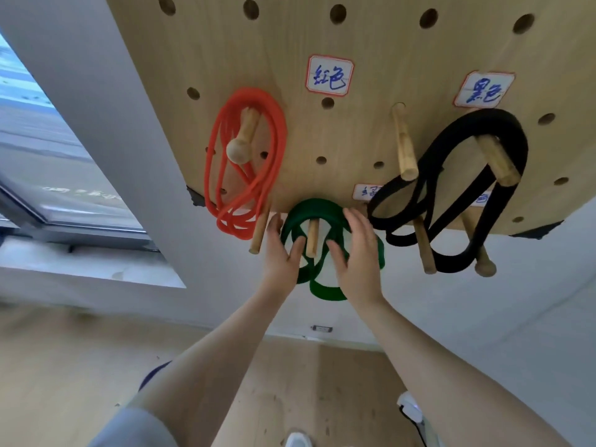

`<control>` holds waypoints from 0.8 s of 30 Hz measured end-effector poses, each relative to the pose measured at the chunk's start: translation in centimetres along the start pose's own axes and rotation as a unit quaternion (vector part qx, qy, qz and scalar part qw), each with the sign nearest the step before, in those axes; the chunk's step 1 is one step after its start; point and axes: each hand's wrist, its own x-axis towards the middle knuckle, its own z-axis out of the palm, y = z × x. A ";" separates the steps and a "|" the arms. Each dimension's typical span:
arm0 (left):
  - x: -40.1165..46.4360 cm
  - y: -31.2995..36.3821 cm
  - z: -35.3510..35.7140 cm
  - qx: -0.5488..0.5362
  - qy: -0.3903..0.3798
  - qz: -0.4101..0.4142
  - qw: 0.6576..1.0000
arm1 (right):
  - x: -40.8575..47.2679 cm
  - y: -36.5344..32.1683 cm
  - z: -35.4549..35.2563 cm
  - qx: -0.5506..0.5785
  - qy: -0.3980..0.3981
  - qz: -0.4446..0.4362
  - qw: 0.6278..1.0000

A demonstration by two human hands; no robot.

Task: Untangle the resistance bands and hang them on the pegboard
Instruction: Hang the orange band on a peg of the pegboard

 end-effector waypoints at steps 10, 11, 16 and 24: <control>-0.1 -6.6 1.7 0.063 -0.095 -0.027 0.993 | -2.2 3.1 4.8 0.060 -0.138 0.156 0.976; 0.2 -6.5 1.7 0.054 -0.088 -0.033 0.994 | -2.0 3.1 5.2 0.066 -0.129 0.163 0.976; 1.9 -6.5 1.3 0.100 -0.051 -0.022 0.993 | -1.3 3.3 5.4 0.044 -0.055 0.159 0.985; 2.6 -5.2 1.2 0.076 0.042 -0.056 0.995 | 0.0 4.2 4.4 -0.053 -0.033 0.128 0.990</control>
